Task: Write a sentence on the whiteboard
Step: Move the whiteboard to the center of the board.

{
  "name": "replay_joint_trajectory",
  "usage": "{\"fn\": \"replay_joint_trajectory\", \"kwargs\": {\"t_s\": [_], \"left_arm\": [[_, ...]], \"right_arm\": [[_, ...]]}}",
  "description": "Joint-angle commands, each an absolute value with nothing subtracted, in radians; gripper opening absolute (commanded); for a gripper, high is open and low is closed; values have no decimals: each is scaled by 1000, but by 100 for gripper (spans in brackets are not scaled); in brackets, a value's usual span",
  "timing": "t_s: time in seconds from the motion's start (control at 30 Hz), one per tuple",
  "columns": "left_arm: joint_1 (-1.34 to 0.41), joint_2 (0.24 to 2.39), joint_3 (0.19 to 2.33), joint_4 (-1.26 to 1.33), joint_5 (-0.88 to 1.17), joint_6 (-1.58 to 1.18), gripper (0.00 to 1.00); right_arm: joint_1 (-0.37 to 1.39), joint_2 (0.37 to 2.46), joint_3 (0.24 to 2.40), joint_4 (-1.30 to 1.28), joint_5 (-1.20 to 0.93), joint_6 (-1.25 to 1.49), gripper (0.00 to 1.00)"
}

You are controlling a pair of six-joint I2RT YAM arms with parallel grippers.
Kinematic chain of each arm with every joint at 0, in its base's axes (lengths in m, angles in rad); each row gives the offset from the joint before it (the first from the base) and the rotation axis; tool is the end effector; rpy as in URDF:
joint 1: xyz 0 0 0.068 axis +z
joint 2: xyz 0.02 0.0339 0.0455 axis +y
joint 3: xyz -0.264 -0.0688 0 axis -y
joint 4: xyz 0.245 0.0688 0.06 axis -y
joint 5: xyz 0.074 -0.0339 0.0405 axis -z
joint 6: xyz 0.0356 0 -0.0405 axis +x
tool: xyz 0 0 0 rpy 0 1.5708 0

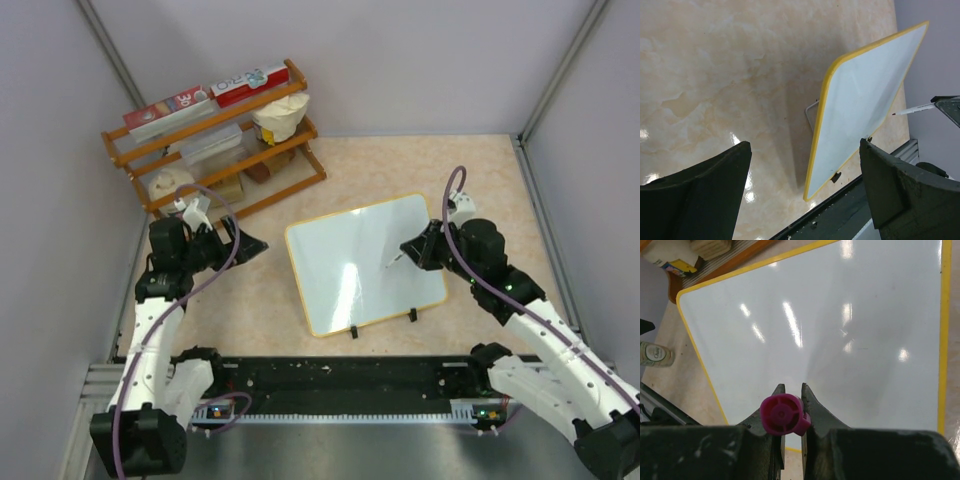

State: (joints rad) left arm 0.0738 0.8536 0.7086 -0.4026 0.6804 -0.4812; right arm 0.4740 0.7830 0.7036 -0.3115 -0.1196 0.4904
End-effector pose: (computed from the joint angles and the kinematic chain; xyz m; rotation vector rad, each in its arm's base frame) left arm 0.1855 -0.0087 0.2835 -0.1728 2.1199 -0.9601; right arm 0.1609 0.0873 0.2984 -0.0648 2.0342 0.7392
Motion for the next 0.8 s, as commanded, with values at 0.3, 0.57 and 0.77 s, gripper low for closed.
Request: {"fn": "replay_joint_trajectory", "kwargs": {"t_s": [0.3,0.57,0.77], "left_arm": [[115,841,644,-305,788,-479,92],[114,865,611,-273,837,-479,91],[114,885,607,-278,871,-462,91]], "right_arm": [[506,769,741,-247,-61,463,0],[508,723,709,-232,-71,483,0],[508,698,692,-233,-71,495,0]]}}
